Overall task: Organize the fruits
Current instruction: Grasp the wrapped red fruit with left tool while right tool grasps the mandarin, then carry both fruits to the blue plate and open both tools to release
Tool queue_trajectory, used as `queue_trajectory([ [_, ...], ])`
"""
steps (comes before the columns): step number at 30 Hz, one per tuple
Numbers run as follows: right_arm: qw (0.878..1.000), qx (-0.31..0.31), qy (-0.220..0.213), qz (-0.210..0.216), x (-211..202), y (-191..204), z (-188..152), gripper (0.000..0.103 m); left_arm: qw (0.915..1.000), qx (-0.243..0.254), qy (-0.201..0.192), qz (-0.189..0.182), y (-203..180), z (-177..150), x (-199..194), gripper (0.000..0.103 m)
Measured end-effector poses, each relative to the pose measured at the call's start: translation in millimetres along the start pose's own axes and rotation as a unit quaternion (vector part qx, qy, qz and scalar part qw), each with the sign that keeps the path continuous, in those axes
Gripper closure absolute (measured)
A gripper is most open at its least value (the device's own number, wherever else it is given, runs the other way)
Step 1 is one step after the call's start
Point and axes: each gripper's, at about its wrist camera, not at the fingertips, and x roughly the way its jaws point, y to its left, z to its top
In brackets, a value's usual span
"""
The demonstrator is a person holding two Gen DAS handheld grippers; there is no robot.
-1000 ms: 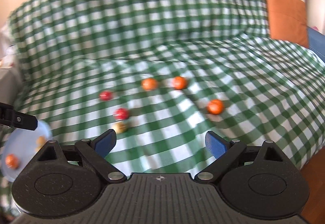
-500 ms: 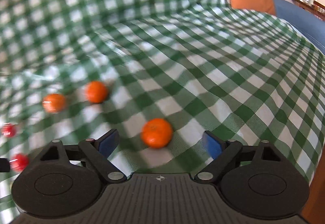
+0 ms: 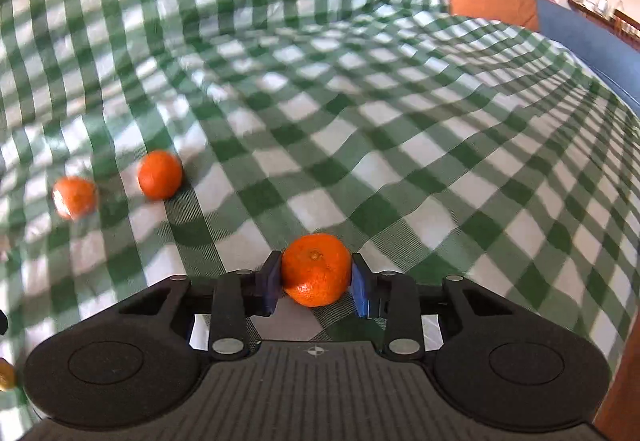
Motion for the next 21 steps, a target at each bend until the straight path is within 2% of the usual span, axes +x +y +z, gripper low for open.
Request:
queue_trajectory([
  [5, 0.998, -0.019, -0.057, 0.034, -64, 8, 7, 0.066, 0.9994, -0.001, -0.033, 0.011, 11, -19, -66, 0.071],
  [11, 0.984, -0.071, -0.095, 0.133, -165, 42, -4, 0.066, 0.9975, -0.027, -0.047, 0.045, 54, -79, -152, 0.071],
  [14, 0.972, -0.093, -0.088, 0.196, -212, 65, -22, 0.066, 0.9958, -0.041, -0.046, 0.067, 80, -116, -190, 0.071],
  [18, 0.951, -0.121, -0.053, 0.278, -262, 96, -51, 0.066, 0.9924, -0.066, -0.047, 0.092, 113, -167, -228, 0.071],
  [21, 0.935, -0.155, -0.036, 0.318, -295, 122, -76, 0.066, 0.9896, -0.085, -0.05, 0.105, 134, -202, -249, 0.071],
])
